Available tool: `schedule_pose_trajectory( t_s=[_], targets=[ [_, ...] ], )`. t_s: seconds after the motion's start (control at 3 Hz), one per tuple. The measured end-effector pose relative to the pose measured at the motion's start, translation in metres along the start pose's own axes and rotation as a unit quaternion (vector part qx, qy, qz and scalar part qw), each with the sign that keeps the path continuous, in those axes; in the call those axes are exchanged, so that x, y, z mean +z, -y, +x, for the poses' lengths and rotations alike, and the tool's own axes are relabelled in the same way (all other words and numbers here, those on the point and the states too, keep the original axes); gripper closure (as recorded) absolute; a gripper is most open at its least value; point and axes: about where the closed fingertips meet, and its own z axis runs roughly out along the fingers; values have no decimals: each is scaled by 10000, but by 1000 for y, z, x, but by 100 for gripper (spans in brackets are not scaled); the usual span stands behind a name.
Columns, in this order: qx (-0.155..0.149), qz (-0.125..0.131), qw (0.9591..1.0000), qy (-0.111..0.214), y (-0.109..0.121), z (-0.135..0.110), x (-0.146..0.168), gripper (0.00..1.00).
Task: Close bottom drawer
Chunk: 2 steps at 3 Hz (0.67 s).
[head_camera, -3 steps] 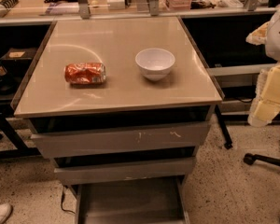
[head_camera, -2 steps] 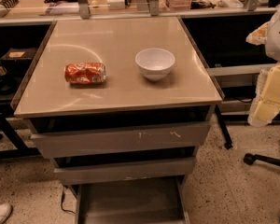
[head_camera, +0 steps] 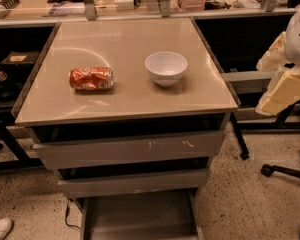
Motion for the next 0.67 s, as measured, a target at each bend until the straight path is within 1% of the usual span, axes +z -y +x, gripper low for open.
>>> schedule_pose_trajectory(
  t_s=[0.67],
  targets=[
    [0, 0, 10000, 0, 0, 0, 0, 87]
  ],
)
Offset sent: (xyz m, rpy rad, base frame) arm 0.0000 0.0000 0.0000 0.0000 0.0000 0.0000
